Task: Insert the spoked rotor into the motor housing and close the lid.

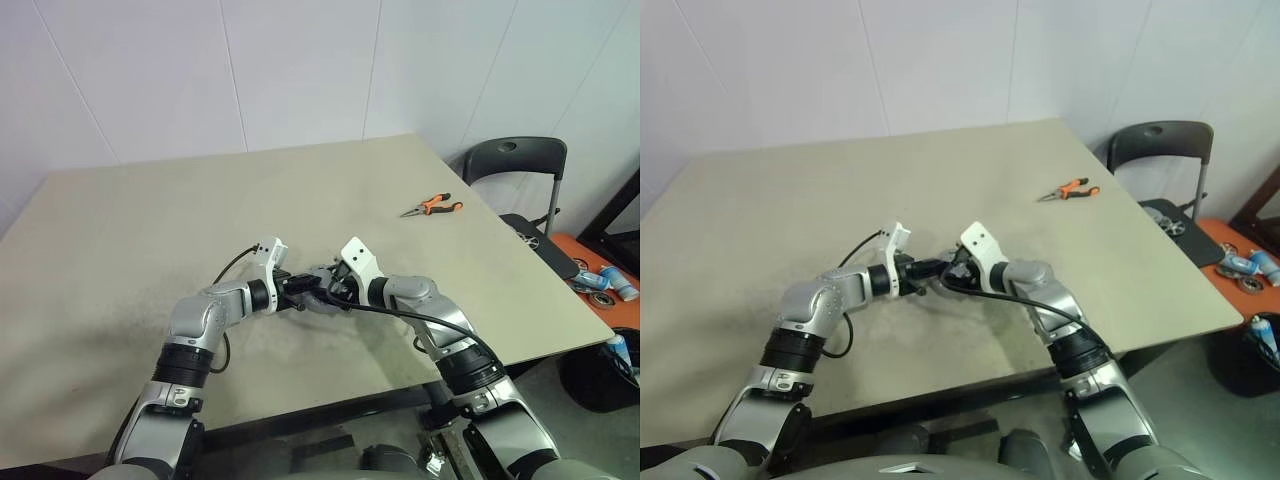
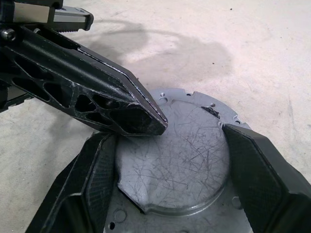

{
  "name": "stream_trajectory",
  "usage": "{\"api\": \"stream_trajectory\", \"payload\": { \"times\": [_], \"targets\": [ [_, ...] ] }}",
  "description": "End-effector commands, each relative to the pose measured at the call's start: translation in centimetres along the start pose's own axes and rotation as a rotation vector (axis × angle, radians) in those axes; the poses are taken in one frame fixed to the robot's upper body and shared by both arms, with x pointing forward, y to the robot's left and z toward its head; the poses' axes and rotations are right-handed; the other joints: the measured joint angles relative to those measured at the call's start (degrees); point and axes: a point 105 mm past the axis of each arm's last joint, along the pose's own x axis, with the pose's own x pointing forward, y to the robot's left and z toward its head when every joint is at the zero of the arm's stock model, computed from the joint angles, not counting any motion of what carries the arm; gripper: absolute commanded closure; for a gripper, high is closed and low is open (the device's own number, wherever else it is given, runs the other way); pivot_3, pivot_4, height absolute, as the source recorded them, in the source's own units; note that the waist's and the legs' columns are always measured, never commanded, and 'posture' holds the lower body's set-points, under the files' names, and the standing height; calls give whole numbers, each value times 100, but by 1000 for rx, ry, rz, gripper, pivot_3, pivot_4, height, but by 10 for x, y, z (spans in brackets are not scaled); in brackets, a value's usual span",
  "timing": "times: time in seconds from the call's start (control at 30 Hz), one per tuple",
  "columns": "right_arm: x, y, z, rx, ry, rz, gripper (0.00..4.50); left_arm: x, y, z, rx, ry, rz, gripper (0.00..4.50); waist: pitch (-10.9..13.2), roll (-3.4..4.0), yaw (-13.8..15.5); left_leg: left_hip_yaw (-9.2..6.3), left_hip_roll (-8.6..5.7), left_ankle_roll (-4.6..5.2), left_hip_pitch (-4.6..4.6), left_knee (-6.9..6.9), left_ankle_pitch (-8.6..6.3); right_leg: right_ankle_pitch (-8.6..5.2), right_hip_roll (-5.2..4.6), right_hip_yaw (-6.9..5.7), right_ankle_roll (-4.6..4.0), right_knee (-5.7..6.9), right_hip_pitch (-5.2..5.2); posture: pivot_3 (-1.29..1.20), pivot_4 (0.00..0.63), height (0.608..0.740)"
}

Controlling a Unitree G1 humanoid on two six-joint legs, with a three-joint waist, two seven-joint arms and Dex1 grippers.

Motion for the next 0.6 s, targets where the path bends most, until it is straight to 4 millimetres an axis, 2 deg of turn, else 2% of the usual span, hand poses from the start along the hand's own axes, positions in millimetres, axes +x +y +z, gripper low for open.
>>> {"api": "stream_trajectory", "payload": {
  "times": [0.03,0.23,0.6],
  "targets": [
    [-3,-6,-58,103,213,-54,1461,4,-4,-16,-25,64,-17,4468,0,0,0,0,0,0,0,0,0,0,0,0,0,0,0,0,0,740],
    [-3,-6,-58,104,215,-55,1461,4,7,-20,8,85,45,4468,0,0,3,0,0,0,0,-1,0,0,0,0,0,-1,0,0,0,740],
    [-4,-4,-53,114,194,-23,1461,1,9,-16,61,91,41,4468,0,0,-1,-1,0,0,1,-2,0,-1,0,-1,2,-4,3,0,0,740]
  ]
}}
